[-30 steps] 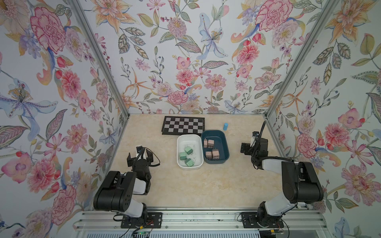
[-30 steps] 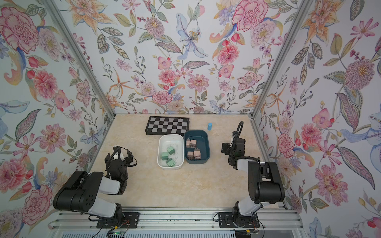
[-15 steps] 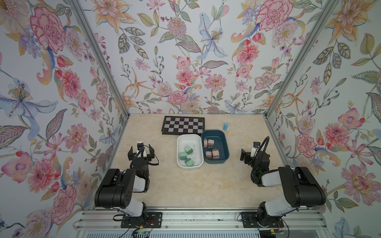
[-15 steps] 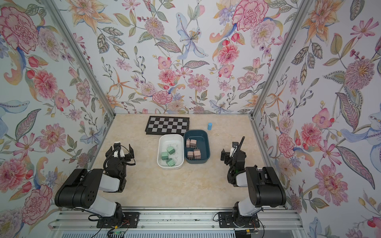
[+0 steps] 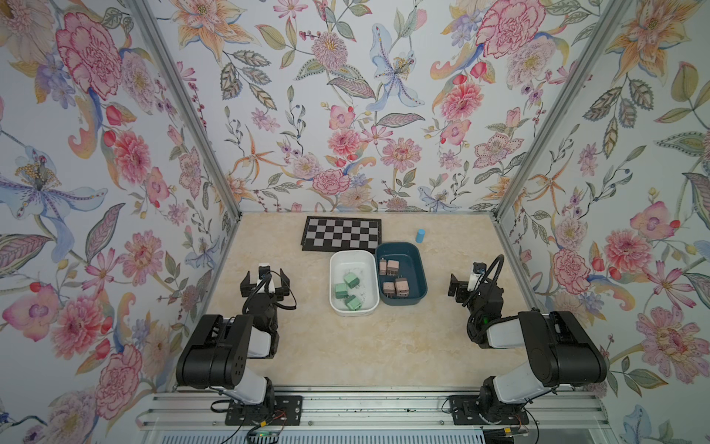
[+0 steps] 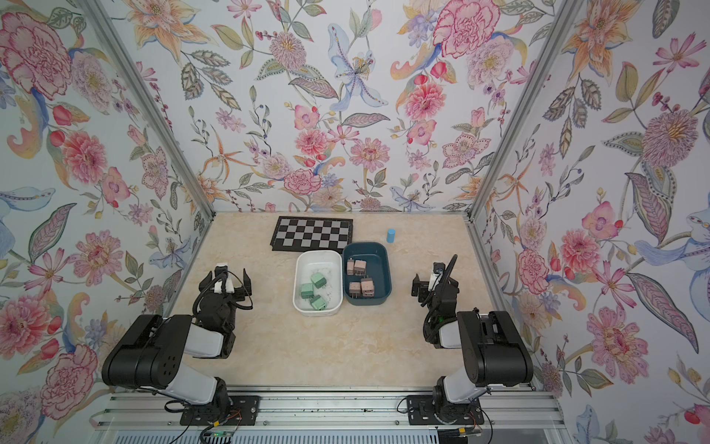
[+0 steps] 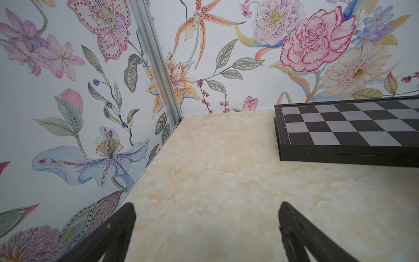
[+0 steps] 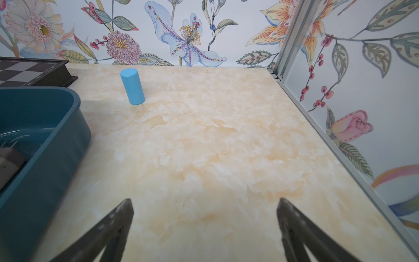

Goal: Place the plugs by color into the storage box
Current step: Reset both arms

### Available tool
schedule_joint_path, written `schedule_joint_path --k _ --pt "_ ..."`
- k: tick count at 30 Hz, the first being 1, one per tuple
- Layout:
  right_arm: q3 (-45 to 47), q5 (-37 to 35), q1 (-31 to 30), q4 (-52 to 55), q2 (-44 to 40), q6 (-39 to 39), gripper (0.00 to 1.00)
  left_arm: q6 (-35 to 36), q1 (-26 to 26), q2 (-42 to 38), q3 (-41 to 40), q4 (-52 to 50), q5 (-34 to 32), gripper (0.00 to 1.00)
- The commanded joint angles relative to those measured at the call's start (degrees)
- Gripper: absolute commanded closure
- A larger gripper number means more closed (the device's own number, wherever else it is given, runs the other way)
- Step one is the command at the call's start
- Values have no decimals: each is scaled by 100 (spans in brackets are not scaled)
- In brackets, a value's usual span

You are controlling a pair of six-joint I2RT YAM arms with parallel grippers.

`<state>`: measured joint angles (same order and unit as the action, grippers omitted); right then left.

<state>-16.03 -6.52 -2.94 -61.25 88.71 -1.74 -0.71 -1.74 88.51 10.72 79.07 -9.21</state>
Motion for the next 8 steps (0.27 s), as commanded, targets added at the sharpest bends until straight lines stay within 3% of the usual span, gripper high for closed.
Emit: schedule_joint_path --k 1,8 --pt "-23 -60 -31 -271 -28 -99 0 145 -73 70 185 -4 11 1" --pt "-23 -60 -28 -277 -28 -98 0 124 -46 36 80 137 42 1"
